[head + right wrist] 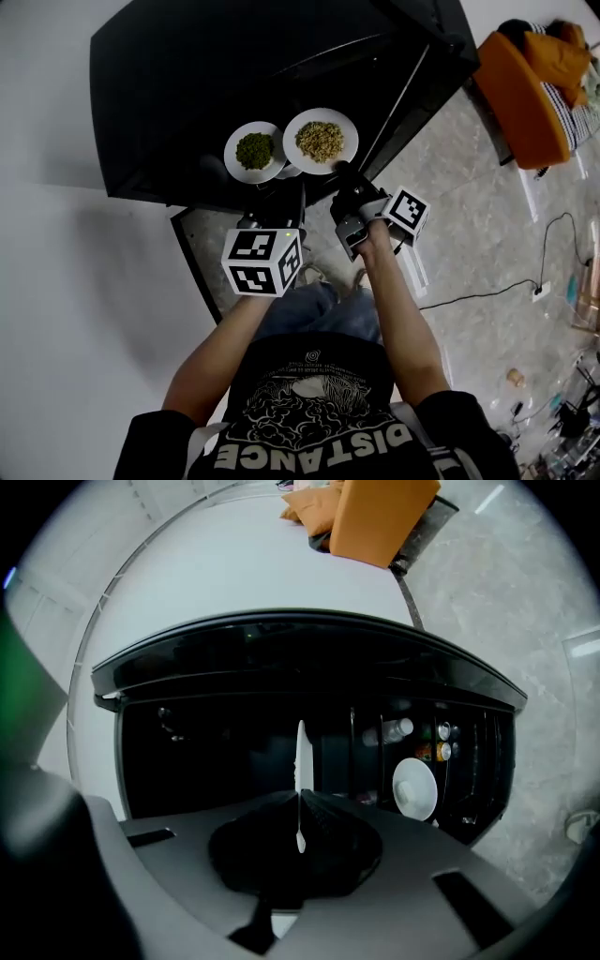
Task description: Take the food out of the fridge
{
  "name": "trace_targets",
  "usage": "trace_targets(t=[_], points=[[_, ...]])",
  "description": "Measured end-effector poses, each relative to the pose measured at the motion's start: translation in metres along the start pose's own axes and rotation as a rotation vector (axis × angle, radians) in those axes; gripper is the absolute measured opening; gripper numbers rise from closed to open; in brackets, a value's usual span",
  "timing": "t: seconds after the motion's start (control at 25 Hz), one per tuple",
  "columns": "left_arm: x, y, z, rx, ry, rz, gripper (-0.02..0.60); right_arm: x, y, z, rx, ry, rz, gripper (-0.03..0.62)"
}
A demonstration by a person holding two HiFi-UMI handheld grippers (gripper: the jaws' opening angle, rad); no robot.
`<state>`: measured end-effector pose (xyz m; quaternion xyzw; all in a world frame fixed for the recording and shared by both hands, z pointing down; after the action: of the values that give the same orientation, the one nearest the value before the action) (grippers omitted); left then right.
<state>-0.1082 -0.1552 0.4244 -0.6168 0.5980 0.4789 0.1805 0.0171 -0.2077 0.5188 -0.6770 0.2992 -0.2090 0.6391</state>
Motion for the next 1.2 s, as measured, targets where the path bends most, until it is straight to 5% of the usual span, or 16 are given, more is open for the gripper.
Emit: trace_targets(t=[0.6, 0.96, 1.2], points=[[0.048, -0.077, 0.089, 0.151, -0.136, -0.019, 0.003, 0.016, 0.142, 0.140, 0.094, 0.091, -0.004, 0.006], [0.020, -0.045, 0.064, 0.136, -0.198, 0.014, 0.003, 0.013, 0.160, 0.137, 0.160, 0.135, 0.050, 0.007], [0.048, -0.090, 0.084, 0.129, -0.210, 0.008, 0.003, 0.033, 0.243, 0.159, 0.242, 0.166, 0.064, 0.007]])
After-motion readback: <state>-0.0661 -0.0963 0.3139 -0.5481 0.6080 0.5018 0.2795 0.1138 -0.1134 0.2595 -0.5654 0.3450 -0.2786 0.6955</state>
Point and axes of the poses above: the fingertips, and each gripper's own axes: z backward along the fingers, y to its left, x out of its top, the point moved 4 cm from there along z, backward along the fingers, and after that the axes turned 7 degrees about z, right-handed, at the moved point
